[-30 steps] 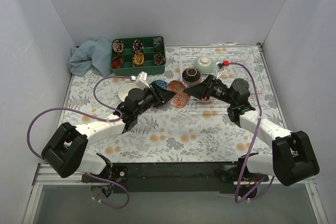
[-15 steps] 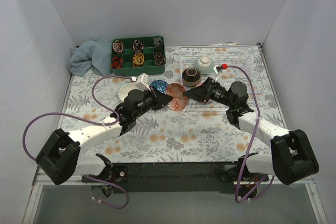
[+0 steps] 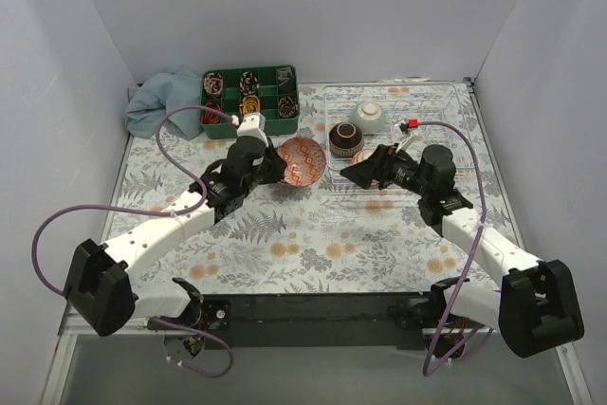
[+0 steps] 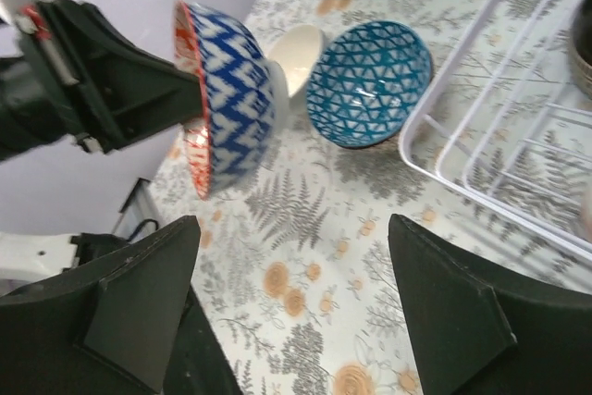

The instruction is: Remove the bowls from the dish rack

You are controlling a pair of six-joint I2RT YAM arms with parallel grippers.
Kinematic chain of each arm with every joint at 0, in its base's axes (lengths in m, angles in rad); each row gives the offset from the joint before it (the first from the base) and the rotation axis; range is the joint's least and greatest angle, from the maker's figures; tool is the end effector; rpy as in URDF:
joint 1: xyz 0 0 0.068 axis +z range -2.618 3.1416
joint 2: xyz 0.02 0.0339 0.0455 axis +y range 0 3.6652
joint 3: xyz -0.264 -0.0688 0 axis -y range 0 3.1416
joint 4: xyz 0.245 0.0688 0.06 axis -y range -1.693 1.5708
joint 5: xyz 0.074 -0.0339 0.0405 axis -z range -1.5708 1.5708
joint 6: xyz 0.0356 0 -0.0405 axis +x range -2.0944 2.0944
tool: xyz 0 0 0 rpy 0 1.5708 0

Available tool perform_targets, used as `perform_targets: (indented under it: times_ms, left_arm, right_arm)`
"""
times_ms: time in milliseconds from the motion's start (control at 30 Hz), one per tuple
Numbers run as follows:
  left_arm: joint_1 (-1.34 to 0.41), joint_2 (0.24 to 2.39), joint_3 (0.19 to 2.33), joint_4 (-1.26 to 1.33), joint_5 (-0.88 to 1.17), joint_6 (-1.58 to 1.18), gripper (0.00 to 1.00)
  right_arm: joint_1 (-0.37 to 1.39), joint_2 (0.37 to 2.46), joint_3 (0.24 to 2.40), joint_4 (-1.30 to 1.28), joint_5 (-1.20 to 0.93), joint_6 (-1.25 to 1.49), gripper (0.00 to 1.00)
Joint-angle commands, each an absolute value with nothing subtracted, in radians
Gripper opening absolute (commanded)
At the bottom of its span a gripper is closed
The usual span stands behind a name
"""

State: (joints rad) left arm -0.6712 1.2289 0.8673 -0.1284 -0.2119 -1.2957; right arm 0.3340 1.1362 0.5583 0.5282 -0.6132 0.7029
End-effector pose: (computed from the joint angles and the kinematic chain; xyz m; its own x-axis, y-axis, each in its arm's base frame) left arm 0.2223 -0.1670 0.2805 -0.5454 -0.7683 -0.3349 -0.2290 0.5210 -0.8223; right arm 0.2293 0.1013 0.2643 -0.5601 0.3652 -0.7435 -0.5885 0.4562 0.6674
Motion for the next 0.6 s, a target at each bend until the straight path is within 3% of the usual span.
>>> perform_targets:
  times_ms: [0, 267, 567]
  left_arm:
    - [-0.669, 1.305, 1.028, -0.311, -0.288, -1.189, 0.00]
    - [-0.595, 1.528, 1.264, -0.489, -0.241, -1.135, 0.00]
    - [-0.511, 1.678, 1.330, -0.486, -0.160, -1.115, 0.00]
  right_arm:
    - [0.330, 1.094, 0.640, 0.252, -0.465, 0.487, 0.91]
    - [0.328, 1.011, 0.649, 0.133, -0.351, 0.388, 0.93]
    - [0.330, 0.992, 0.638, 0.129, -0.347, 0.377, 0.93]
